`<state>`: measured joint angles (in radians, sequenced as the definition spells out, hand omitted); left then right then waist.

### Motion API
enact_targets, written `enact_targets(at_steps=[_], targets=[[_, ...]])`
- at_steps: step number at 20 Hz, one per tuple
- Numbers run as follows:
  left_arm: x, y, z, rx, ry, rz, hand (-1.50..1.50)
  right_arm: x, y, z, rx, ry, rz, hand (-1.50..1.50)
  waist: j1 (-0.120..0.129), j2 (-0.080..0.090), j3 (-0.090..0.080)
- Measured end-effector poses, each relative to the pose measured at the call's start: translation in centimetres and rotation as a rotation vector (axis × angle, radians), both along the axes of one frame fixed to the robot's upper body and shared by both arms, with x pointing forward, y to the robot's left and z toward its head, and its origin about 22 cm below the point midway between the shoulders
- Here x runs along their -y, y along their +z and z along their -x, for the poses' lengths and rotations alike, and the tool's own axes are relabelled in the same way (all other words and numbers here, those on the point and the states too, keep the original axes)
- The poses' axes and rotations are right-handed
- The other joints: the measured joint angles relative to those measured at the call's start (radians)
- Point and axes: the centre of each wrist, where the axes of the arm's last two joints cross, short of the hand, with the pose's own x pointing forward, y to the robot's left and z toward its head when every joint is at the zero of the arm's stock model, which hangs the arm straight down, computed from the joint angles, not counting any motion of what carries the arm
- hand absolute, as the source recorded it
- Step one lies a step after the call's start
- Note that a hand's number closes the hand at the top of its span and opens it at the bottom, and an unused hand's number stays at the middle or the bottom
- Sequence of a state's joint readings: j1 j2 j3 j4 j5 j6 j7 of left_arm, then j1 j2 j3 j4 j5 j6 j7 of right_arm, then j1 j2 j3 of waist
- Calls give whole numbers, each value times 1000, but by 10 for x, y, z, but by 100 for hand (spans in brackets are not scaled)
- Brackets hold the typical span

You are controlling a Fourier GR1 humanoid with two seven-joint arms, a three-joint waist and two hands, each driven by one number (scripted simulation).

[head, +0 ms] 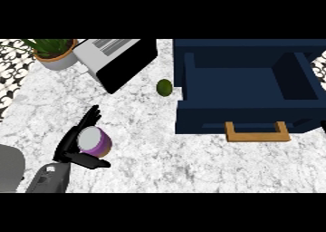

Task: Pick up the can, place it into the drawer and close the drawer

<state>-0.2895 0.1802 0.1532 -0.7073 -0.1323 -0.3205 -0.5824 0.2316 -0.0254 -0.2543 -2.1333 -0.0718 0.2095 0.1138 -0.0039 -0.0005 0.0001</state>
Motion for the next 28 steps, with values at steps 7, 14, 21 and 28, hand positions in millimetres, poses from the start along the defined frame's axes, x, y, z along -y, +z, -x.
enact_targets(at_steps=[7,14,21,28], targets=[[6,-1,-4,20,-34,22,150,4,5,4,-4,5,-1,-150,-1,0,1],[33,9,-17,33,-71,69,150,-1,1,8,2,0,-6,-150,1,-1,2],[39,23,-21,44,-64,124,150,5,7,7,9,-8,-16,-150,1,-1,0],[22,29,-20,90,288,136,150,1,7,9,12,-10,-23,-150,5,-1,0]])
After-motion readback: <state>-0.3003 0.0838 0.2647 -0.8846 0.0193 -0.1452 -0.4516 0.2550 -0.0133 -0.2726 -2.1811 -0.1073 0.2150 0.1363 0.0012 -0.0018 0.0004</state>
